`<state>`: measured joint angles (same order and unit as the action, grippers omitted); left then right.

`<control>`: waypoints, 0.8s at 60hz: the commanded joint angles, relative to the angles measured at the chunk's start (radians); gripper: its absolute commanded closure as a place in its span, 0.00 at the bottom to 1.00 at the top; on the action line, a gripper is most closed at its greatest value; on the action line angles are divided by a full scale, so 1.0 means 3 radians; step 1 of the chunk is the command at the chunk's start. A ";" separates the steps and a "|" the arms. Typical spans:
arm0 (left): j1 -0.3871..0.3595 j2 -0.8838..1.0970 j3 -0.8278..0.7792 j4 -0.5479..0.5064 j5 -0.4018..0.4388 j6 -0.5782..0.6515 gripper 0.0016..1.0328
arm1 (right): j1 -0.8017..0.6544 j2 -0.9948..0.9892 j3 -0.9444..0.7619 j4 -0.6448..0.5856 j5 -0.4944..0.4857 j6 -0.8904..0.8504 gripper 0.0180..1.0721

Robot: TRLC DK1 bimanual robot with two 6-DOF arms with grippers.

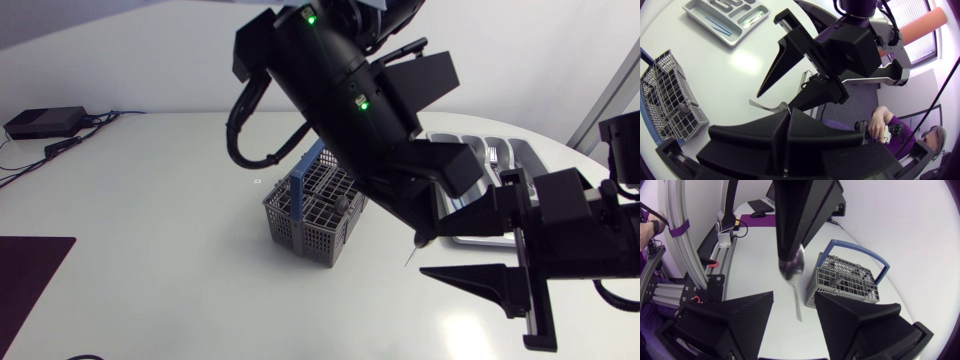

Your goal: Unload the cutlery basket into the drawer organizer.

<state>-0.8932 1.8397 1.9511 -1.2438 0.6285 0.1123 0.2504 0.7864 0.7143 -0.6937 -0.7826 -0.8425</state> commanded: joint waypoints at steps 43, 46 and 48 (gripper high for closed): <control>-0.0070 -0.0165 0.0006 -0.0103 0.0058 0.0183 0.87 | 0.0167 -0.0008 0.0119 -0.0198 -0.0040 -0.0116 0.91; -0.0050 -0.0150 0.0036 -0.0098 0.0058 0.0162 0.87 | 0.0173 -0.0008 0.0119 -0.0219 -0.0040 -0.0116 0.93; -0.0034 -0.0129 0.0057 -0.0098 0.0058 0.0147 0.86 | 0.0178 -0.0014 0.0119 -0.0229 -0.0040 -0.0122 0.94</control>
<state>-0.9169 1.8126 1.9511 -1.2705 0.6411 0.1398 0.2905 0.7856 0.7303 -0.7368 -0.7879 -0.8684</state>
